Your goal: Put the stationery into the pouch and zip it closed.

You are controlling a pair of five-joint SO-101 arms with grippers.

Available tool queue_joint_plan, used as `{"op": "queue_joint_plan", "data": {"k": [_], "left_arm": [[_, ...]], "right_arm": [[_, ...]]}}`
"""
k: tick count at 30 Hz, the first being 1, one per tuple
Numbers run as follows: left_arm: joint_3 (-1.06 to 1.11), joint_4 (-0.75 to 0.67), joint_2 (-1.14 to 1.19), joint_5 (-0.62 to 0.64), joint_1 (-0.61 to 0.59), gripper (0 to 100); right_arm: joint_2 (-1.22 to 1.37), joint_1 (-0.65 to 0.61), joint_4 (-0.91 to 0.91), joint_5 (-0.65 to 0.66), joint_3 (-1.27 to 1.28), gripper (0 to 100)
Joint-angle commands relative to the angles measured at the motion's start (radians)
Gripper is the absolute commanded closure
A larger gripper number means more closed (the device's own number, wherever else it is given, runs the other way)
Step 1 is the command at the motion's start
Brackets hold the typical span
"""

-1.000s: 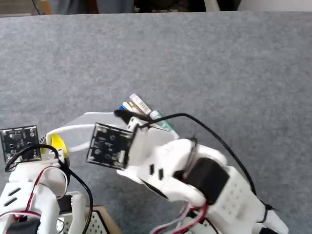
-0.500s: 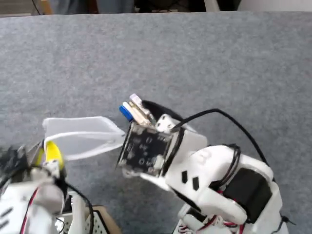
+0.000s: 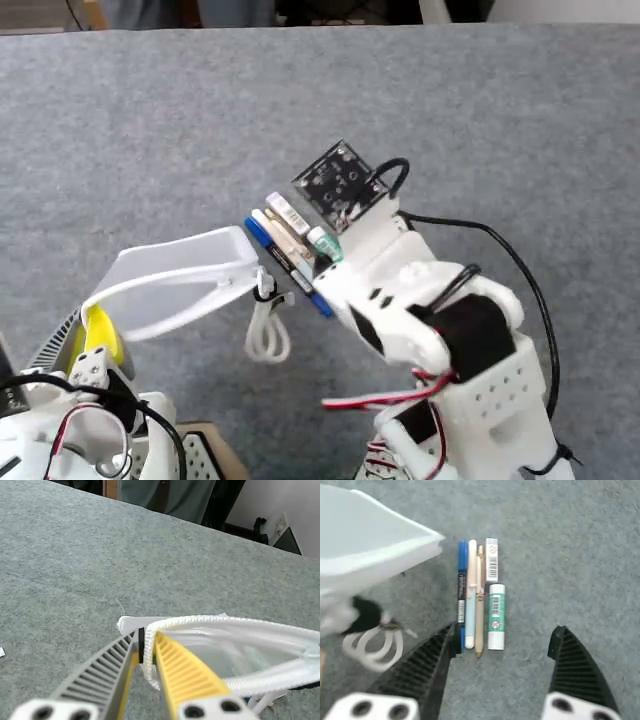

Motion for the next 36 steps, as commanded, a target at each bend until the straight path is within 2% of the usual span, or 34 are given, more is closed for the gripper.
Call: {"op": "queue_joint_plan", "data": {"k": [1, 5, 9, 15, 20, 24, 28, 32, 36], "left_arm": [[-0.002, 0.002, 0.015, 0.014, 0.004, 97], [0.027, 0.002, 0.014, 0.02, -0.076, 97], [0.045, 0.0, 0.012, 0.115, -0.197, 97], [0.053, 0.002, 0.015, 0.15, -0.223, 97], [0.07, 0.005, 0.015, 0.141, -0.222, 97], [0.101, 0.005, 0.029, 0.041, -0.222, 97], [0.105, 0.006, 0.16, 0.02, -0.222, 97], [0.065, 0.006, 0.302, 0.018, -0.222, 97], [-0.031, 0.006, 0.339, 0.02, -0.219, 97]], "right_arm": [[-0.013, 0.051, -0.124, -0.014, 0.116, 70.8], [-0.015, 0.051, -0.241, -0.012, 0.303, 70.6], [-0.005, 0.055, -0.364, -0.012, 0.412, 70.7], [0.058, 0.058, -0.543, -0.02, 0.504, 70.8], [0.297, 0.14, -0.574, -0.029, 0.415, 70.8], [0.516, 0.19, -0.526, -0.098, 0.245, 70.9], [0.661, 0.176, -0.44, -0.104, 0.102, 70.9], [0.696, 0.143, -0.437, -0.103, 0.054, 70.9], [0.705, 0.086, -0.457, -0.104, 0.047, 70.9]]}}
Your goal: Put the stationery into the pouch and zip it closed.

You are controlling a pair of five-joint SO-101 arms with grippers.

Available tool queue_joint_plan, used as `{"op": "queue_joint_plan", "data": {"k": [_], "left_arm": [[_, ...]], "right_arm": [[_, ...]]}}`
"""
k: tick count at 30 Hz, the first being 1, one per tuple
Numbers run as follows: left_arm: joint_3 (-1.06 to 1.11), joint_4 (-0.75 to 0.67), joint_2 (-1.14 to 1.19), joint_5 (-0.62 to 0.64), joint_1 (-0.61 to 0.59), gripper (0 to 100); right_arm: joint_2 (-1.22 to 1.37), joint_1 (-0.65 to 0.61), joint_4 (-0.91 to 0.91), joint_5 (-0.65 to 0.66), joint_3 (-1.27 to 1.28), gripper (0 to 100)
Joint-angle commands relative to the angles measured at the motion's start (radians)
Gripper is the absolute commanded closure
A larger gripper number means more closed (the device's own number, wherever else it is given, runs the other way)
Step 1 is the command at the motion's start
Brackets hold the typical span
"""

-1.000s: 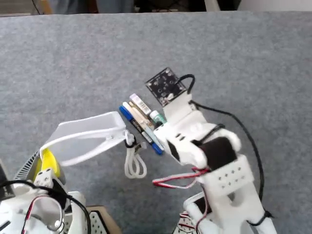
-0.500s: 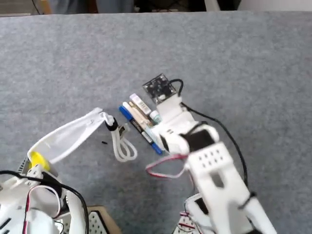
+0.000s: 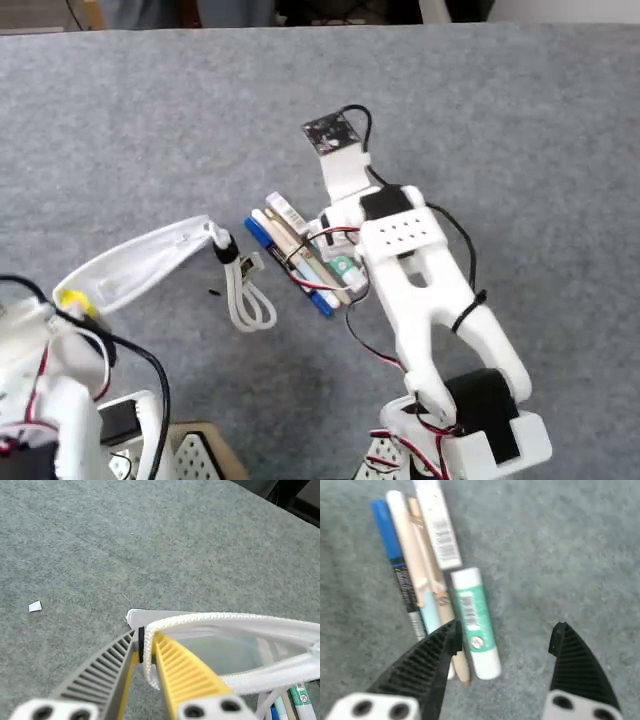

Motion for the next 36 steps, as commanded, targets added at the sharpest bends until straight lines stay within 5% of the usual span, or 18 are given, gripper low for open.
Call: {"op": "queue_joint_plan", "data": {"k": [1, 8, 19, 36], "left_arm": [[-0.087, 0.018, 0.061, -0.009, 0.007, 97], [-0.222, 0.02, 0.057, 0.043, 0.14, 97], [-0.008, 0.025, 0.057, 0.121, 0.139, 97], [0.021, 0.023, 0.055, 0.118, 0.137, 97]], "right_arm": [[0.002, -0.055, -0.025, -0.009, -0.042, 70.9], [0.002, -0.055, -0.044, -0.009, -0.044, 70.9], [0.038, -0.055, -0.054, -0.009, -0.044, 70.9], [0.507, -0.054, -0.135, -0.078, -0.292, 70.9]]}}
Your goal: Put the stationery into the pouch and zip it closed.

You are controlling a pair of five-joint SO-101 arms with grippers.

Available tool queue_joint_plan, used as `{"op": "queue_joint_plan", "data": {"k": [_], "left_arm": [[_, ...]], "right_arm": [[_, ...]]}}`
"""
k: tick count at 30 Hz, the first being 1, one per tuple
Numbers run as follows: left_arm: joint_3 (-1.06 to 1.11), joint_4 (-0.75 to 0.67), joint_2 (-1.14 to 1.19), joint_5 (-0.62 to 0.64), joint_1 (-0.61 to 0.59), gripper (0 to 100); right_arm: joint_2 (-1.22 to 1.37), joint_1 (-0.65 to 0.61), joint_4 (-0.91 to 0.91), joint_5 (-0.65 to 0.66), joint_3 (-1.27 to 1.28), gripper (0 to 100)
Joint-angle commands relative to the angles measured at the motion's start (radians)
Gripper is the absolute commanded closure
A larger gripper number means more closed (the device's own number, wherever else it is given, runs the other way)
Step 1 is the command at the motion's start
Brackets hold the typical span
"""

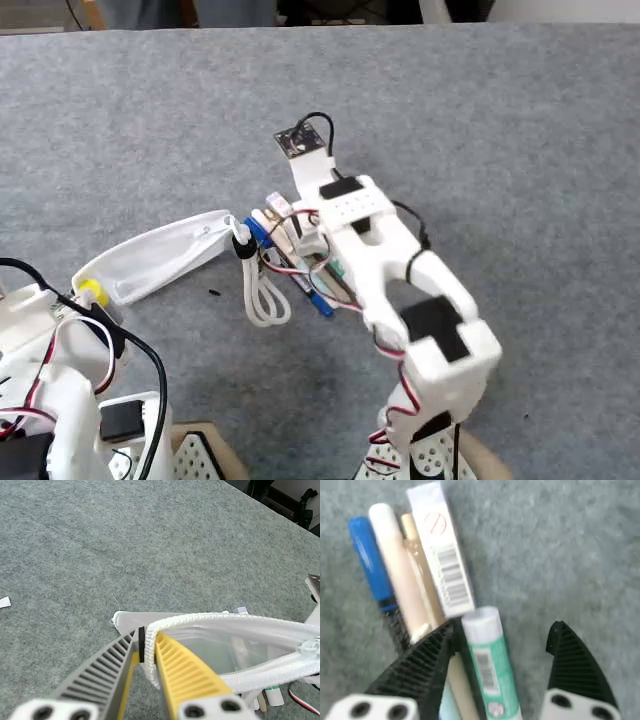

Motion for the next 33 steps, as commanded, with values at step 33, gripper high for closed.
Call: {"op": "queue_joint_plan", "data": {"k": [33], "left_arm": [[0.048, 0.015, 0.009, 0.006, 0.007, 97]], "right_arm": [[0.308, -0.008, 0.439, 0.017, -0.472, 66.2]]}}
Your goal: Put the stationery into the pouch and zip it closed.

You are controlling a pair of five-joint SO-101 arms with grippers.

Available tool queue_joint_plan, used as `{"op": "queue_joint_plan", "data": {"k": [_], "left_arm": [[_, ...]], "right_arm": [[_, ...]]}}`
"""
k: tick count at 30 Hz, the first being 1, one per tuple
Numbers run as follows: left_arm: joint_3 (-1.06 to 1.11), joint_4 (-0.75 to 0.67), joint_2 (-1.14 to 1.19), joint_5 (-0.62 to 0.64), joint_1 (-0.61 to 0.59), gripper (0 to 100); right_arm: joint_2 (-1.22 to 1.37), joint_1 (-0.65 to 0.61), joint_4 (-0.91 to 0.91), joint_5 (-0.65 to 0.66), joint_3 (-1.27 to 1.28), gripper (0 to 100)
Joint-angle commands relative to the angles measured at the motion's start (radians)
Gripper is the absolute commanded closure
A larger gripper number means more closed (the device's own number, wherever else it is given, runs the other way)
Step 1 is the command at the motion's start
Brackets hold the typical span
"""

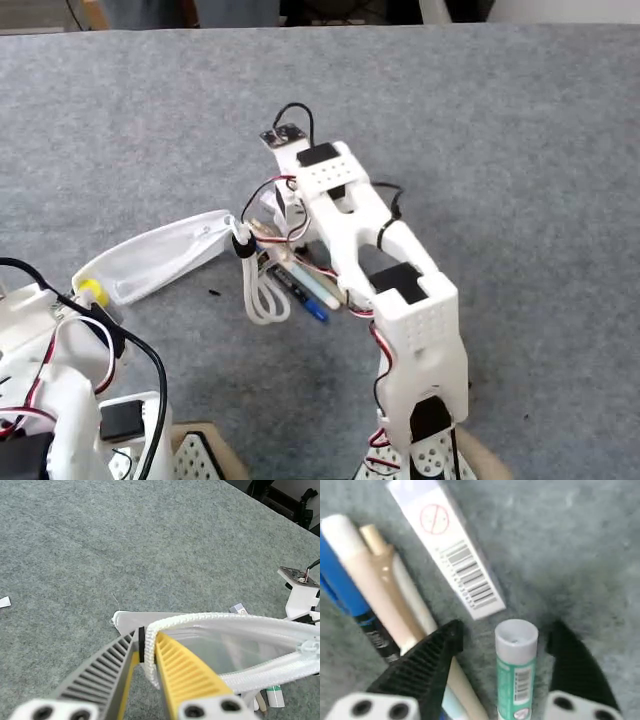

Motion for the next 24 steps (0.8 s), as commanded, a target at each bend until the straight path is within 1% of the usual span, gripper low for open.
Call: {"op": "queue_joint_plan", "data": {"k": [1, 3, 9, 17, 19, 24], "left_arm": [[0.047, 0.015, 0.009, 0.006, 0.007, 97], [0.047, 0.015, 0.009, 0.006, 0.007, 97], [0.044, 0.015, 0.009, 0.006, 0.007, 97], [0.042, 0.015, 0.009, 0.006, 0.008, 97], [0.042, 0.015, 0.009, 0.006, 0.008, 97], [0.042, 0.015, 0.009, 0.006, 0.008, 97]], "right_arm": [[-0.021, 0.005, 0.04, 0.005, -0.005, 66.3], [-0.022, 0.018, 0.044, 0.003, -0.005, 66.3], [-0.019, 0.112, 0.066, 0.003, -0.005, 66.3], [-0.019, 0.118, 0.066, 0.006, -0.007, 66.9], [-0.019, 0.123, 0.066, 0.005, -0.008, 72.4], [-0.021, 0.123, 0.066, 0.003, -0.01, 94.3]]}}
